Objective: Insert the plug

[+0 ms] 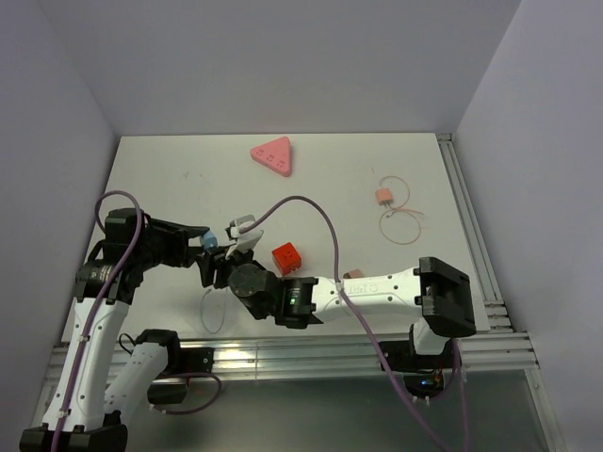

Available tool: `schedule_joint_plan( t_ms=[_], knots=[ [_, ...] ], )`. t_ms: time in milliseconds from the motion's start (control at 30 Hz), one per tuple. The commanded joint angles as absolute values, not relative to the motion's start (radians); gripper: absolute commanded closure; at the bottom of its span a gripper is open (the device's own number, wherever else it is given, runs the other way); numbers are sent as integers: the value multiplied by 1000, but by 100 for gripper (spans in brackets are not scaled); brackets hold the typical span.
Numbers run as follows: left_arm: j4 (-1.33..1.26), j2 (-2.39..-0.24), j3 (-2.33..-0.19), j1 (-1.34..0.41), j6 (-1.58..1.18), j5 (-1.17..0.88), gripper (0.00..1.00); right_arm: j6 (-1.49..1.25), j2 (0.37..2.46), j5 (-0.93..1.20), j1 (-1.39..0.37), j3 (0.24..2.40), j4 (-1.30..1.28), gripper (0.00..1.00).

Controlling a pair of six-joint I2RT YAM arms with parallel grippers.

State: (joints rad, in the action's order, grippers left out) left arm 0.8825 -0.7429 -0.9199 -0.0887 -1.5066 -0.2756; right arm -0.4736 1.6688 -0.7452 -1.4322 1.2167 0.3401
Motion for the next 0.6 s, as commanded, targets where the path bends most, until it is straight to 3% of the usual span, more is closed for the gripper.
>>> schedule_joint_plan(
  t_ms=[0, 467, 567],
  knots=[
    [873, -733, -928, -94, -1520, -305, 100, -477, 1687, -796, -1414, 1284, 348, 37],
    [844, -745, -928, -110, -1514, -344, 100, -495, 1741, -752, -1355, 1316, 337, 48],
    [824, -747, -923, -112, -1499, -348, 100, -494, 1752, -735, -1347, 1331, 336, 74]
  ],
)
